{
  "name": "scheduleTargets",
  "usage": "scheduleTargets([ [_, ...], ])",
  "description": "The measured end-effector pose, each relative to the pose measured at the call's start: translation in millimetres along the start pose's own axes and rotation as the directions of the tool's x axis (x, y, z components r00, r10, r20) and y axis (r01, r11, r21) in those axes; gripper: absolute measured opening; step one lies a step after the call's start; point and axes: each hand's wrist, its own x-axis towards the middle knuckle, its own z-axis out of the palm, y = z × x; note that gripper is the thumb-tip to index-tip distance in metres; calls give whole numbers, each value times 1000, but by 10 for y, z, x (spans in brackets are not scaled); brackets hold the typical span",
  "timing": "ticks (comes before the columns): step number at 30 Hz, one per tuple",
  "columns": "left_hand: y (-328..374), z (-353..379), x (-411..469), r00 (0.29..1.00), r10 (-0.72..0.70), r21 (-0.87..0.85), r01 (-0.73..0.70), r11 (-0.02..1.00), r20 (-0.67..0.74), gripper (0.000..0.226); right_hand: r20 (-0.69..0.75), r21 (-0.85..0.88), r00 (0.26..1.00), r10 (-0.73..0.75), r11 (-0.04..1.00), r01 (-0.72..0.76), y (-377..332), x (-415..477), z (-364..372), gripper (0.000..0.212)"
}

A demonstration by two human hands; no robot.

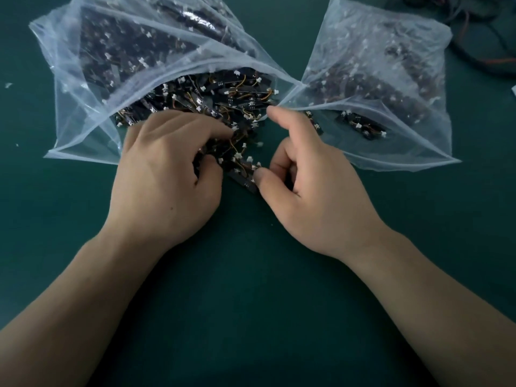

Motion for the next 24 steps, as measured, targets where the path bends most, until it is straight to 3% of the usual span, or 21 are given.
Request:
scheduleTargets([
  [2, 12, -6, -13, 999, 42, -24, -43, 999, -10, 43, -17, -8, 1000, 5, 1000, -5, -9, -3, 4, 54],
  [5, -11, -6, -23, 996, 84, -109, -86, 990, -26, 44, -90, -1, 996, -5, 1000, 5, -31, -4, -4, 21],
  [9, -12, -38, -20, 994, 107, -163, -111, 980, -33, 43, -89, 10, 996, 6, 1000, -5, -69, 14, -29, 25],
  [14, -8, -27, -8, 991, 124, -179, -131, 975, -49, 40, 7, -265, 999, -53, 963, 53, -58, 30, -14, 31],
  [24, 12, -39, 21, 985, 58, 33, -64, 997, 165, 42, -181, -139, 983, -26, 990, 0, 84, 36, -90, 9],
])
